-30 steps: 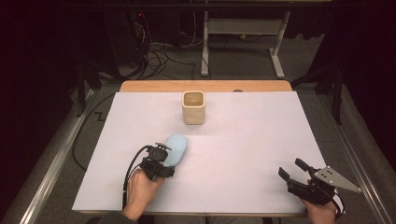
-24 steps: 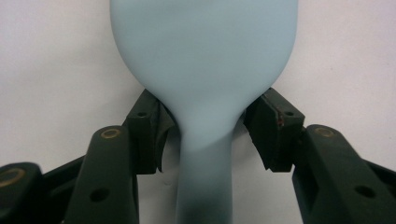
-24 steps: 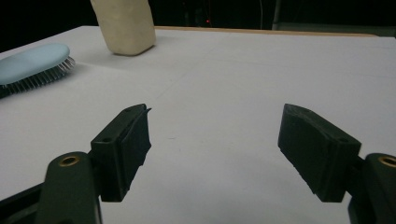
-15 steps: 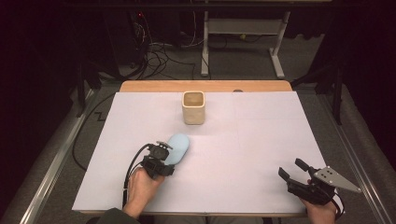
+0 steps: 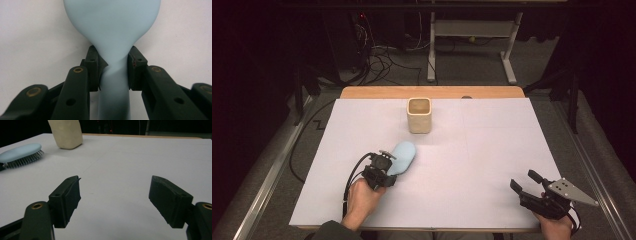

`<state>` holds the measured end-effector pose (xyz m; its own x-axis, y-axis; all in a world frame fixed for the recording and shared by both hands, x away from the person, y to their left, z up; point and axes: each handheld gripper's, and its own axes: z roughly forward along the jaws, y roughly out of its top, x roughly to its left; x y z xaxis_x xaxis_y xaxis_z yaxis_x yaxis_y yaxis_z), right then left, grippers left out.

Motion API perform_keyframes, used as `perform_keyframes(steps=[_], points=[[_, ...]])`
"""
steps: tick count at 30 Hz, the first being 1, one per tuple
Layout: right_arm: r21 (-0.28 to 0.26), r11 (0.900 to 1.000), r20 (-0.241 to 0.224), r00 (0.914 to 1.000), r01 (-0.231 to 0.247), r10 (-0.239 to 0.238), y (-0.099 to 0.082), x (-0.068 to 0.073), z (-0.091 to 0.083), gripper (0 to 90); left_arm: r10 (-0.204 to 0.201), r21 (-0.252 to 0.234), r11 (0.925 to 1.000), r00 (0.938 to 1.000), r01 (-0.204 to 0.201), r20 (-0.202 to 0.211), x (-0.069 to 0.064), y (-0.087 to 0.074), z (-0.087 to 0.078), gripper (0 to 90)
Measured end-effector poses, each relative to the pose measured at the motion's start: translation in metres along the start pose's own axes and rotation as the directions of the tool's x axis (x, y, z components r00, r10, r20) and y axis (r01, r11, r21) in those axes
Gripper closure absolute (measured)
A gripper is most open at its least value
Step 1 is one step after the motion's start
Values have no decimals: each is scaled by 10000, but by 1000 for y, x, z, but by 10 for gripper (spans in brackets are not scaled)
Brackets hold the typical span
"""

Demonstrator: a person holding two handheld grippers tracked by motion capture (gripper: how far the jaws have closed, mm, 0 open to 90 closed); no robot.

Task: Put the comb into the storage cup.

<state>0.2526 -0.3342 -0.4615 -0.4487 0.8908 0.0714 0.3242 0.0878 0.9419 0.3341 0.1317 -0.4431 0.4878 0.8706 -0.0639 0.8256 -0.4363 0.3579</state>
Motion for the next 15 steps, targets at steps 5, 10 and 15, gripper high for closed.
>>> perform_keyframes(steps=[5,10,15], points=[[1,10000,47,10000,-50,50,0,-1,0,257,289,-156,9995,9995,-287,117,2,-1,0,688],[114,9996,20,9997,-253,253,-1,-1,3,256,495,-492,9976,9982,-478,338,5,-2,1,690],[264,9996,86,10000,-36,33,-1,1,6,256,803,-780,9940,9959,-769,411,4,-1,3,692]])
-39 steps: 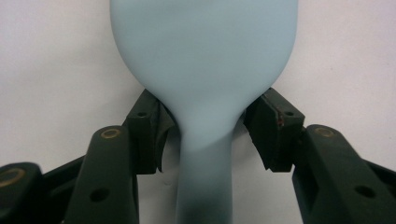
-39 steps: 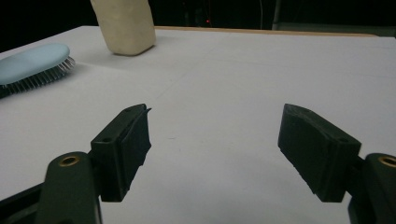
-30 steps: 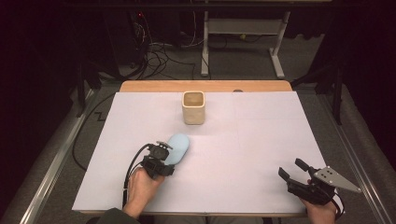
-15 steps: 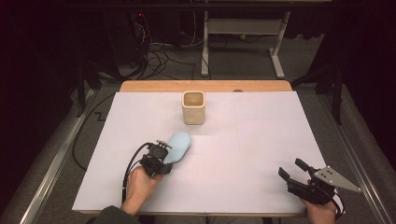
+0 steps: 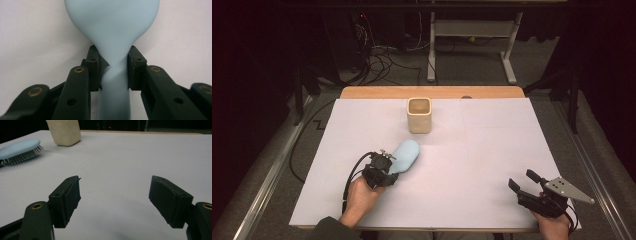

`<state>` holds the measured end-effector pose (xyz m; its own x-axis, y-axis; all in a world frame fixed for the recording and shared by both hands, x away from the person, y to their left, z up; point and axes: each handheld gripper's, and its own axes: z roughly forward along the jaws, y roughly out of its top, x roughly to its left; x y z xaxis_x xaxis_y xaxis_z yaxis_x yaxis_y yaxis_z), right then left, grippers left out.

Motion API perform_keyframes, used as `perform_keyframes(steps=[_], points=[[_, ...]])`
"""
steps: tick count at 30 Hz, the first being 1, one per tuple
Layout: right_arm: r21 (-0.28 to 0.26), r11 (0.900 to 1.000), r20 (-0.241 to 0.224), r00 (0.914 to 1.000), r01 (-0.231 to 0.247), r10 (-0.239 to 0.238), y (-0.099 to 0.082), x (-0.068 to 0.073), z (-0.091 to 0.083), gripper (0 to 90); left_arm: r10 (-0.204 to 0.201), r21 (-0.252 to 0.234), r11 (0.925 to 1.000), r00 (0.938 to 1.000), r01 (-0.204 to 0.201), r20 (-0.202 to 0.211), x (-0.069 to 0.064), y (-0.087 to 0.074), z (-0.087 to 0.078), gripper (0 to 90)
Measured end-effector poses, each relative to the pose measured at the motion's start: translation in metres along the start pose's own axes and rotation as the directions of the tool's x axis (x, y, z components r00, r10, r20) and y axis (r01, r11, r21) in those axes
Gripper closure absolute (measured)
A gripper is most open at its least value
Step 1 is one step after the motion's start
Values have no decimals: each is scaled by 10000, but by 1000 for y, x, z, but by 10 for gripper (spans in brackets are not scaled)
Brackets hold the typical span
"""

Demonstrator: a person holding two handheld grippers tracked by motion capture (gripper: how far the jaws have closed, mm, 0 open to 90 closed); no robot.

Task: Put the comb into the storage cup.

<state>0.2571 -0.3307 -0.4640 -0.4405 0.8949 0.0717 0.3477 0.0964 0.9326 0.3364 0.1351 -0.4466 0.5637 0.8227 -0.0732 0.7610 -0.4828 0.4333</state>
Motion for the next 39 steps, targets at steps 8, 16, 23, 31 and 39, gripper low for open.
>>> perform_keyframes(steps=[8,16,23,31,39], points=[[-85,10000,-18,10000,41,-41,3,3,-1,235,300,-681,9973,9981,-263,531,1,-2,-7,692],[-255,9997,-428,9991,46,-57,9,9,3,165,809,-1289,9892,9936,-703,786,0,-1,-14,692],[-282,9993,-825,9963,225,-247,16,25,12,158,936,-1410,9867,9922,-813,826,0,-1,-19,691],[-552,9974,-1313,9899,468,-537,26,44,24,155,1329,-1708,9783,9877,-1174,825,-7,1,-29,691],[-468,9974,-1798,9817,556,-632,30,58,35,155,1604,-2040,9689,9831,-1399,881,-16,4,-33,691]])
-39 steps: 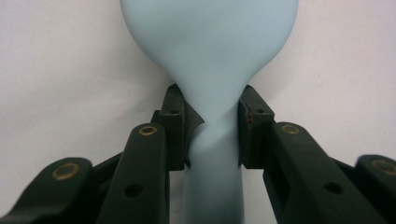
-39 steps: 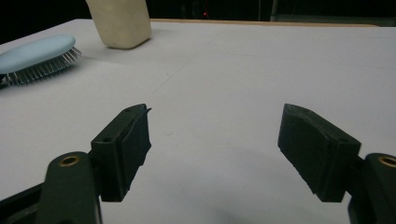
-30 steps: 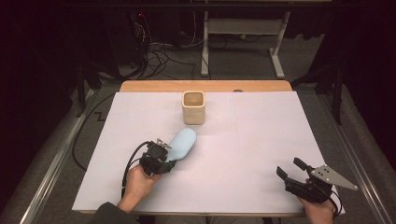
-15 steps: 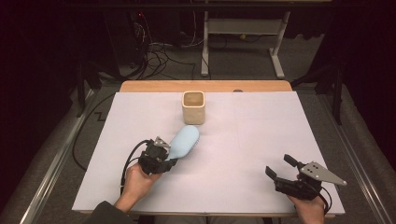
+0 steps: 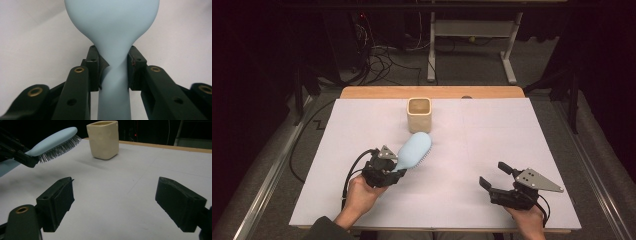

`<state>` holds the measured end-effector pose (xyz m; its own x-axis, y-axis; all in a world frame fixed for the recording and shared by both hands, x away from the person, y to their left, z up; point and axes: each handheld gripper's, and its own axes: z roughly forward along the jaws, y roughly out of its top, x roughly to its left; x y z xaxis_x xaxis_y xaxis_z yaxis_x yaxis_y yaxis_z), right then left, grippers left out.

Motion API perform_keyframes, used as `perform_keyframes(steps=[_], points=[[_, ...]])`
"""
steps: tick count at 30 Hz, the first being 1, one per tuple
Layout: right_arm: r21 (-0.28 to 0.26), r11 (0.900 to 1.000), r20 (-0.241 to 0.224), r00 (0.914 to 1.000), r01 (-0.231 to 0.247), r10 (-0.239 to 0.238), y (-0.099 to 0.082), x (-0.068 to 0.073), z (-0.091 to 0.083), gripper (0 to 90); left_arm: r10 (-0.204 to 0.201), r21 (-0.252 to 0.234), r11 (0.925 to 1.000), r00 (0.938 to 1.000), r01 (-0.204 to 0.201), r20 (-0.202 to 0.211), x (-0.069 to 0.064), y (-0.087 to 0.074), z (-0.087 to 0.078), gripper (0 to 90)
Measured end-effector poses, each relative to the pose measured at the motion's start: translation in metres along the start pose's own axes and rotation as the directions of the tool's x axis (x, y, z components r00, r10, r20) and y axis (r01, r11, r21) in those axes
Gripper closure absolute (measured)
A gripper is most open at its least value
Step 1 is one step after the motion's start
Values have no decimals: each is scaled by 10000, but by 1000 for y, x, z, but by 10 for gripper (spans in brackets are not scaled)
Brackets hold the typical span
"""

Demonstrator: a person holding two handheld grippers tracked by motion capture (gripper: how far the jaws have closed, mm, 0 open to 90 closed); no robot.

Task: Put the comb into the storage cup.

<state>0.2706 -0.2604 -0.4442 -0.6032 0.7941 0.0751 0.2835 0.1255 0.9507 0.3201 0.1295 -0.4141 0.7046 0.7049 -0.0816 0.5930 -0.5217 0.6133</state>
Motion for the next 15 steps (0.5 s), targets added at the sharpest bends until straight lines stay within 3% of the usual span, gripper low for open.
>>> perform_keyframes(steps=[10,15], points=[[-269,9993,-375,9990,-263,253,2,6,7,152,211,-254,9995,9996,-206,208,-9,6,1,691],[-123,9996,-736,9970,-268,258,3,13,16,149,311,-456,9985,9990,-296,314,-14,6,0,691]])
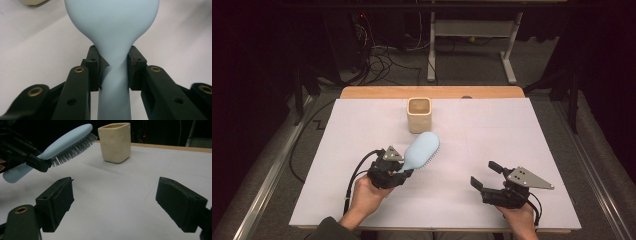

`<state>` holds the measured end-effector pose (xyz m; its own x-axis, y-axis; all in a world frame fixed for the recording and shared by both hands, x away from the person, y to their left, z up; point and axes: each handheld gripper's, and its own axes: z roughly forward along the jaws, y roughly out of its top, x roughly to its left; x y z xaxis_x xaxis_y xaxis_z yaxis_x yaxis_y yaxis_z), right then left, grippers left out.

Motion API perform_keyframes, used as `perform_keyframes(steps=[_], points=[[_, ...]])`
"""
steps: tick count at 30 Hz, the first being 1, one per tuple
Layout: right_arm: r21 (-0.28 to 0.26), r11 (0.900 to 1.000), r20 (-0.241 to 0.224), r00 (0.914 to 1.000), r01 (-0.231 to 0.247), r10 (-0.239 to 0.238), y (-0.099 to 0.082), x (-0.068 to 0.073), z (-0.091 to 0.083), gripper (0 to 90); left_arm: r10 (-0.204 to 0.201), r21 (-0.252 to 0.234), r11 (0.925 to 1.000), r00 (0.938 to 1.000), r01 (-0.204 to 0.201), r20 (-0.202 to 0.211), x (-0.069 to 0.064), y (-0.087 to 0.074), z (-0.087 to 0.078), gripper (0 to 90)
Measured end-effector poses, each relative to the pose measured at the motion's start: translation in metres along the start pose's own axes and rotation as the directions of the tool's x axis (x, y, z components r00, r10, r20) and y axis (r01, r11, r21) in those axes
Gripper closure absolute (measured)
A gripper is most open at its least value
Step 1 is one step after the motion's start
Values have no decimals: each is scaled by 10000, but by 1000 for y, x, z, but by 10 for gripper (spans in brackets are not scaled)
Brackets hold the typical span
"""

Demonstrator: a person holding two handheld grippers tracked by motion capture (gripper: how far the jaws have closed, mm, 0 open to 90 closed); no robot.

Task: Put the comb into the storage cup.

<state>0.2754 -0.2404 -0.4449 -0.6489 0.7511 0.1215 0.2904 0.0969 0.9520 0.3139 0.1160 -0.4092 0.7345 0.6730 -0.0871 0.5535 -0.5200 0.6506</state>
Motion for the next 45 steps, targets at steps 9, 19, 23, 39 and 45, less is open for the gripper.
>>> perform_keyframes(steps=[9,19,23,39,45], points=[[158,9998,-500,9987,72,-64,1,13,19,157,352,27,9994,9993,-352,113,-10,2,4,691],[444,9985,-908,9952,-316,355,-1,23,38,159,628,-171,9979,9979,-625,179,-19,2,8,690],[443,9982,-1075,9932,-392,438,-1,27,45,160,756,-170,9970,9969,-752,223,-22,3,8,691],[637,9973,-1453,9883,-369,459,1,40,62,160,1047,-142,9944,9942,-1043,246,-31,5,13,690],[747,9959,-1643,9844,-511,628,2,42,66,152,1090,-56,9940,9938,-1088,243,-31,5,16,690]])
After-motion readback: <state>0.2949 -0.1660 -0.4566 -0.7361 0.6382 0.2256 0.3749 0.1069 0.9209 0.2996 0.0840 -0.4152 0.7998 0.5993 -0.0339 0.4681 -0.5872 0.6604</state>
